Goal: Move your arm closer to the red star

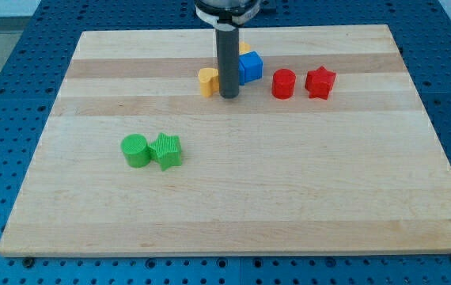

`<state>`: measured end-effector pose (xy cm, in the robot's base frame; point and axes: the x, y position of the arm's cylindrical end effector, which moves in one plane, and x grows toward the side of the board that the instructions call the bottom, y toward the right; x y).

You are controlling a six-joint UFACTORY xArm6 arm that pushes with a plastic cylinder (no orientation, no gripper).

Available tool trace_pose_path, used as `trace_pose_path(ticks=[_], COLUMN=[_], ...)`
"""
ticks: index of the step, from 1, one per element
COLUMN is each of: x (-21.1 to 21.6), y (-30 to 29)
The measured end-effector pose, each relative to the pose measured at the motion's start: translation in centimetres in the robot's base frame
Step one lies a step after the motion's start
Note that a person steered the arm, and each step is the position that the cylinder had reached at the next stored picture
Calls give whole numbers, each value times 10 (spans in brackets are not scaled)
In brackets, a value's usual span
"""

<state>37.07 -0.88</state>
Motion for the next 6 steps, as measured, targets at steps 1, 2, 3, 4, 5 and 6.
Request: trace_pose_path(ticks=[1,2,3,4,5,6], x=[19,23,23,-13,-37,-37], y=[25,102,197,254,258,258])
